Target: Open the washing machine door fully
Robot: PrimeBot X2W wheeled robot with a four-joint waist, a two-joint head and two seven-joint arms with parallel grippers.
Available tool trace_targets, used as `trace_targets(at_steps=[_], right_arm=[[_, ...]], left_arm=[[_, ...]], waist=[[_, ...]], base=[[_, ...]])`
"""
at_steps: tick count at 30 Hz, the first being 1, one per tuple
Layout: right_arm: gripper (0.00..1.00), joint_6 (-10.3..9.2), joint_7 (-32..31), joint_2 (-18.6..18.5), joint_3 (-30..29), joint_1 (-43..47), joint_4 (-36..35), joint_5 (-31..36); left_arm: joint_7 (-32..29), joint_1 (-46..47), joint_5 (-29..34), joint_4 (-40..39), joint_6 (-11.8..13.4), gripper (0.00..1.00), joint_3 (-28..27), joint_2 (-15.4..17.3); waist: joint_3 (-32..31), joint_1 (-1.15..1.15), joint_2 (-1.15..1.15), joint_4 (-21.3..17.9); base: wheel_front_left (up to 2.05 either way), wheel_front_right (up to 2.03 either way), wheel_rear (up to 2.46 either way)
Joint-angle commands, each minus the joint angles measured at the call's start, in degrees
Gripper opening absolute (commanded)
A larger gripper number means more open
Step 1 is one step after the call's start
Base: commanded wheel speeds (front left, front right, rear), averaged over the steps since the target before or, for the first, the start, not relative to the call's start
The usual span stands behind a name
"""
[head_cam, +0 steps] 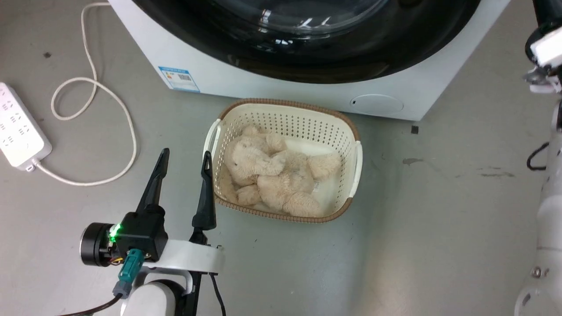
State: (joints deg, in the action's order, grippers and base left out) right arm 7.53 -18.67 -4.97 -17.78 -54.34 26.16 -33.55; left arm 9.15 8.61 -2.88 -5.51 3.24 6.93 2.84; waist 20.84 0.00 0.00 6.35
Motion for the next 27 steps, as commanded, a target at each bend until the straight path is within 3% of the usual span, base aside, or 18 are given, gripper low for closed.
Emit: trace_targets(at_steps=[1,27], right_arm=[[0.0,-0.01,-1.14,0.23,-0.8,-2.85,1.47,-1.56],[0.0,-0.03,-20.81,-4.52,-12.32,-25.67,24.23,-7.85]], left_arm=[[0.57,1.15,-0.36,-0.45,0.37,1.0,0.37,0.02],[3.68,4.48,-2.39,-4.11,2.11,1.0,2.85,0.03]], waist=[[0.64,0.0,0.0,0.45],[7.9,0.0,0.0,4.54]], base=[[0.0,0.0,0.0],[0.0,0.0,0.0]])
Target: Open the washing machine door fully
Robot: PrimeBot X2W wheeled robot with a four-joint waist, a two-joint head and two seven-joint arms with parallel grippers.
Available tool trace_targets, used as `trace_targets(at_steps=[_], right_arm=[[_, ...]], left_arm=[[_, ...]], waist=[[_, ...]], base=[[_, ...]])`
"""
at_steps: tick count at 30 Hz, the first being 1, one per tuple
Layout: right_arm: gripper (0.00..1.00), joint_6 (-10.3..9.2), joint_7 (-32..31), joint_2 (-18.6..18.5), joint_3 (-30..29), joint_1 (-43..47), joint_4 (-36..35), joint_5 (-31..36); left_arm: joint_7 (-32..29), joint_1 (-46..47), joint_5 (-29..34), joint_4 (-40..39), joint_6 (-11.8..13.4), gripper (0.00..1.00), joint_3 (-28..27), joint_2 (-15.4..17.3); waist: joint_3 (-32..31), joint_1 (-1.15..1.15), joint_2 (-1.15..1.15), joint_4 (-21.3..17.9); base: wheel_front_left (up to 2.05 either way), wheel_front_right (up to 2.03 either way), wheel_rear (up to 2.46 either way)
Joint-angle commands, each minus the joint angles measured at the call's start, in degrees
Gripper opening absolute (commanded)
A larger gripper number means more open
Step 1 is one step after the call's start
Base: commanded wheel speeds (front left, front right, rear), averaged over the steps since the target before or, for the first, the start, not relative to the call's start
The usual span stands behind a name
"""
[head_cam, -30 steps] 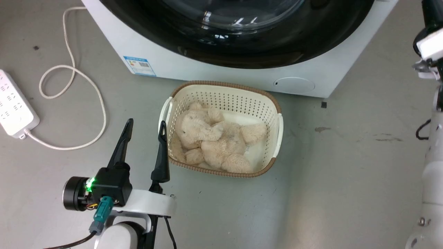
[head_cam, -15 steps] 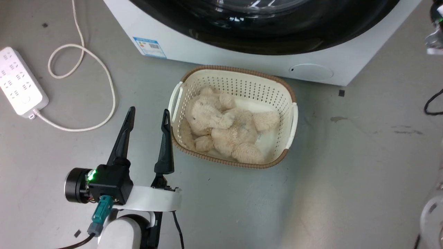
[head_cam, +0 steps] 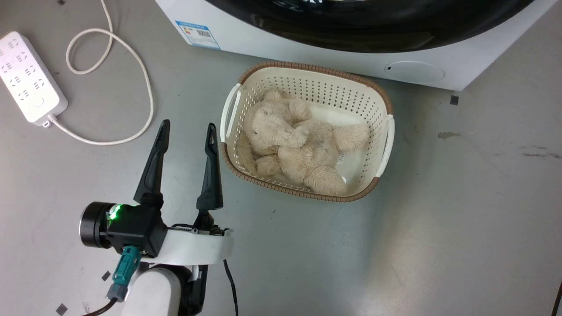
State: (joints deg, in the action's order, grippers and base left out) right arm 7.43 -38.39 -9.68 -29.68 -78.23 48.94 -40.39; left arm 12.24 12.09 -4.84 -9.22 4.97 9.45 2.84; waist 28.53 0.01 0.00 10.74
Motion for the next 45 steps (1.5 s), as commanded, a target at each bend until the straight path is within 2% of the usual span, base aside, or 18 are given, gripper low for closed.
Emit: trace_targets(at_steps=[1,9,19,23,30,37,45], right_arm=[[0.0,0.07,-1.91,0.07,-0.64,-2.2,2.11,-1.06],[0.0,0.06,-7.56,0.13,-1.28,-0.26,4.06,-1.83],[0.0,0.06,-16.86,3.55,-2.8,5.74,0.99,-6.47],[0.0,0.06,-20.47,5.7,-2.05,13.92,-3.57,-7.25],[0.0,0.06,-25.14,6.73,0.17,23.99,-8.73,-9.94],[0.0,0.06,-25.15,6.79,10.04,31.63,-9.69,-21.15],[0.0,0.06,-23.33,6.8,27.0,38.63,-12.39,-33.48]], left_arm=[[0.71,1.09,-0.49,-0.38,0.43,1.0,0.42,0.03],[1.66,0.95,-0.77,0.2,0.79,1.0,0.95,0.03],[2.74,-0.24,-0.95,1.2,0.31,1.0,0.65,0.04],[2.75,-2.45,-0.83,2.53,-0.24,1.0,0.5,0.04],[2.75,-5.12,-0.72,3.72,-0.71,1.0,0.67,0.04],[2.75,-7.63,-0.51,5.29,-1.65,1.0,1.37,0.04],[2.75,-9.43,-0.72,7.13,-2.12,1.0,2.14,0.04]], waist=[[0.26,-0.01,0.0,0.21],[-1.2,-0.01,0.0,-0.25],[-4.66,-0.01,0.0,-1.12],[-8.8,-0.01,0.0,-1.55],[-13.53,-0.01,0.0,-1.58],[-16.13,-0.01,0.0,-1.7],[-17.43,-0.01,0.0,-1.77]], base=[[0.0,0.0,0.0],[0.0,0.0,0.0],[0.0,0.0,0.0],[0.0,0.0,0.0],[0.0,0.0,0.0],[0.0,0.0,0.0],[0.0,0.0,0.0]])
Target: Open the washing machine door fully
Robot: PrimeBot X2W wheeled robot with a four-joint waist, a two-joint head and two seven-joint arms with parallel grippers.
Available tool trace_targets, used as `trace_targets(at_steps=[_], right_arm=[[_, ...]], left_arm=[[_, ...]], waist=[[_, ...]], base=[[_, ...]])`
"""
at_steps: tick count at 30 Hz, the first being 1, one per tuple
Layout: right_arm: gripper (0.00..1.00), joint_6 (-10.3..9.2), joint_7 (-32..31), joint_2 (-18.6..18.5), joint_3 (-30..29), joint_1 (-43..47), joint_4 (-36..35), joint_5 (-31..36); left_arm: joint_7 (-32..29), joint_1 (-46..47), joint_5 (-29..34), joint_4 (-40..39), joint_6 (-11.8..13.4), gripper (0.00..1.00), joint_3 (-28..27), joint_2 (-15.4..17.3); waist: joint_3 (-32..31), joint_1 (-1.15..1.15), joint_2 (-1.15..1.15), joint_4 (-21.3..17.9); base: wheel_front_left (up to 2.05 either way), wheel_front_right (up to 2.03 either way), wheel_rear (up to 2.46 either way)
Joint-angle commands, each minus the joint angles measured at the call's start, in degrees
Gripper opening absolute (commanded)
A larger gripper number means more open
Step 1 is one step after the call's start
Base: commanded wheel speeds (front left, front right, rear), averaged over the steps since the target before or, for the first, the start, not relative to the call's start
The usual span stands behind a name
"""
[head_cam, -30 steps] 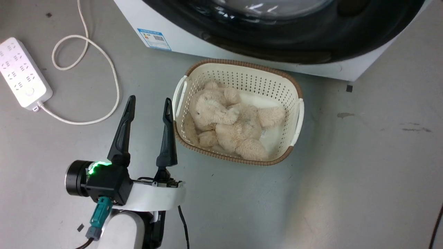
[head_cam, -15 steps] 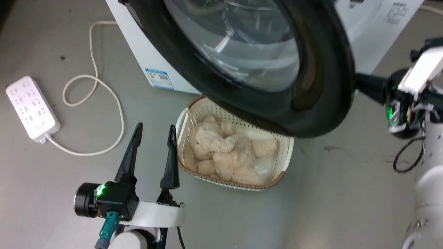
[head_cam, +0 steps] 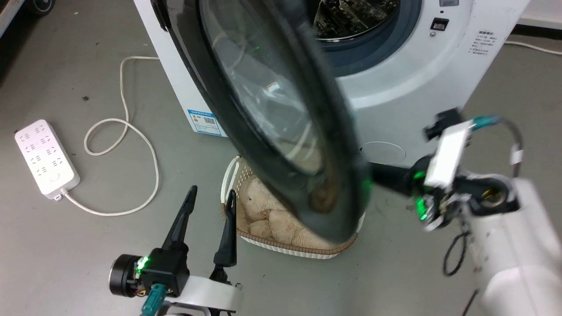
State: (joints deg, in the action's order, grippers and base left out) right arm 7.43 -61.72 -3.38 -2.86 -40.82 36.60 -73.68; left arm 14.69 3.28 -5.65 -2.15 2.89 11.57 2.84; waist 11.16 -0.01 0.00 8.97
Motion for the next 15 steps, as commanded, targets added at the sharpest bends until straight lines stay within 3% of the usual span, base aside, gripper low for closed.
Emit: trace_targets(at_steps=[1,9,14,15], right_arm=[[0.0,0.06,0.43,0.49,2.41,2.19,-0.69,-1.44],[0.0,0.06,5.99,0.5,15.82,7.05,-4.8,-10.75],[0.0,0.06,10.11,0.5,18.61,7.92,-4.6,-11.94],[0.18,0.06,11.63,0.5,18.23,7.99,-4.58,-11.55]], left_arm=[[0.3,-0.78,0.05,0.26,-0.11,1.0,0.04,0.04],[0.3,-1.6,0.33,1.18,-0.73,1.0,-0.06,0.04],[0.3,-1.72,0.39,1.94,-0.88,1.0,-0.09,0.04],[0.3,-1.77,0.38,2.07,-0.86,1.0,-0.06,0.04]], waist=[[-0.23,0.01,0.0,0.03],[-1.37,0.01,0.0,0.55],[-2.28,0.01,0.0,0.24],[-2.55,0.01,0.0,0.06]], base=[[0.0,0.0,0.0],[0.0,0.0,0.0],[0.0,0.0,0.0],[0.0,0.0,0.0]])
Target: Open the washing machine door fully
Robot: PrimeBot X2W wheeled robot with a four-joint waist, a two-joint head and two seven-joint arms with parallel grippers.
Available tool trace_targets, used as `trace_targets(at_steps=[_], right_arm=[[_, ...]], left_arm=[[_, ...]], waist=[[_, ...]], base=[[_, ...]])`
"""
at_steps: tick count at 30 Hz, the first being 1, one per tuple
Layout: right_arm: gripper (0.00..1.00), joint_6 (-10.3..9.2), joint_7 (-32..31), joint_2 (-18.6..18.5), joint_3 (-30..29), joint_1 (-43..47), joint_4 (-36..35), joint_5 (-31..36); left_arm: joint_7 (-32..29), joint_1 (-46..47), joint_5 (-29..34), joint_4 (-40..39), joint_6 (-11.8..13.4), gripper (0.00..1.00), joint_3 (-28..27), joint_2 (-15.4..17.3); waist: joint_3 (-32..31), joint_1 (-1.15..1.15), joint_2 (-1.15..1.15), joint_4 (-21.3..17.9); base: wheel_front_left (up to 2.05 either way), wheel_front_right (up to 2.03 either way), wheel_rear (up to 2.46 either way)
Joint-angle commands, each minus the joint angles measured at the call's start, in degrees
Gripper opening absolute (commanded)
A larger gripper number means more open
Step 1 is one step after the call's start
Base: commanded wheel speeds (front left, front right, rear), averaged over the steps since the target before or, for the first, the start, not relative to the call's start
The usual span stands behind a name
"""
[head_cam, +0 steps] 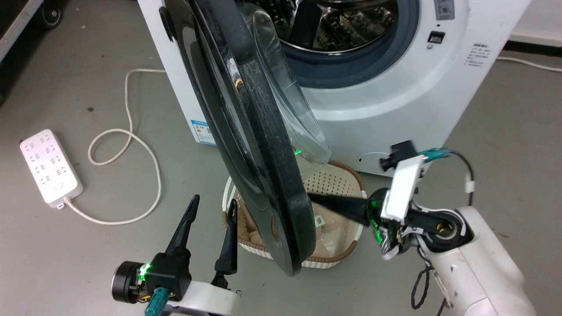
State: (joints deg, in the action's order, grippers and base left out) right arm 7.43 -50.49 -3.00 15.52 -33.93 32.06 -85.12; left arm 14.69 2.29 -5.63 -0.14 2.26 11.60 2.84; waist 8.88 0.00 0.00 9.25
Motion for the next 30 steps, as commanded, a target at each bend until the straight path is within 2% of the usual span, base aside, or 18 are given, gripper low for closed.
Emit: trace_targets(at_steps=[1,2,4,6,12,14,16,18,21,26,30], right_arm=[[0.96,0.06,2.11,0.12,-0.77,1.17,-0.13,0.56],[1.0,0.06,3.43,0.0,-1.41,1.33,-0.25,1.08],[1.0,0.06,6.98,-1.22,-2.84,1.8,-1.89,3.06],[1.0,0.06,12.44,-4.12,-3.3,2.7,-5.62,8.09],[1.0,0.06,36.46,-16.61,1.69,9.97,-18.48,31.51],[1.0,0.06,44.52,-18.93,1.4,12.94,-19.37,38.43],[1.0,0.06,51.38,-20.98,2.01,15.41,-19.95,48.11],[1.0,0.06,57.29,-20.24,-0.21,18.07,-20.03,56.36],[1.0,0.06,62.36,-15.29,-6.77,22.46,-21.14,64.65],[1.0,0.06,64.49,-6.67,-13.68,30.2,-26.16,75.35],[1.0,0.06,65.13,-2.08,-17.37,35.57,-29.53,80.91]], left_arm=[[0.3,-0.84,0.34,0.11,-0.23,1.0,-0.06,0.04],[0.3,-0.95,0.34,0.17,-0.21,1.0,-0.14,0.04],[0.3,-1.27,0.42,0.35,-0.34,1.0,-0.35,0.04],[0.3,-1.55,0.7,0.54,-0.56,1.0,-0.71,0.04],[0.3,-1.84,0.51,1.02,-1.36,1.0,-2.26,0.04],[0.3,-2.24,0.06,1.19,-1.35,1.0,-3.03,0.04],[0.3,-3.09,-0.63,2.34,-1.38,1.0,-3.77,0.04],[0.3,-3.2,-0.66,3.06,-1.71,1.0,-4.22,0.04],[0.3,-3.33,-0.4,3.2,-2.15,1.0,-4.74,0.04],[0.3,-3.91,-0.5,2.36,-2.58,1.0,-5.37,0.04],[0.3,-4.09,-0.52,2.16,-2.96,1.0,-5.34,0.04]], waist=[[-0.5,0.0,0.0,-0.42],[-0.92,0.0,0.0,-0.68],[-1.71,0.0,0.0,-1.15],[-2.39,0.0,0.0,-1.65],[-5.03,0.0,0.0,-2.74],[-5.97,0.0,0.0,-3.41],[-6.62,0.0,0.0,-4.18],[-7.06,0.0,0.0,-4.77],[-7.81,0.0,0.0,-5.5],[-8.1,0.0,0.0,-6.39],[-8.17,0.0,0.0,-6.5]], base=[[0.0,0.0,0.0],[0.0,0.0,0.0],[0.0,0.0,0.0],[0.0,0.0,0.0],[0.0,0.0,0.0],[0.0,0.0,0.0],[0.0,0.0,0.0],[0.0,0.0,0.0],[0.0,0.0,0.0],[0.0,0.0,0.0],[0.0,0.0,0.0]])
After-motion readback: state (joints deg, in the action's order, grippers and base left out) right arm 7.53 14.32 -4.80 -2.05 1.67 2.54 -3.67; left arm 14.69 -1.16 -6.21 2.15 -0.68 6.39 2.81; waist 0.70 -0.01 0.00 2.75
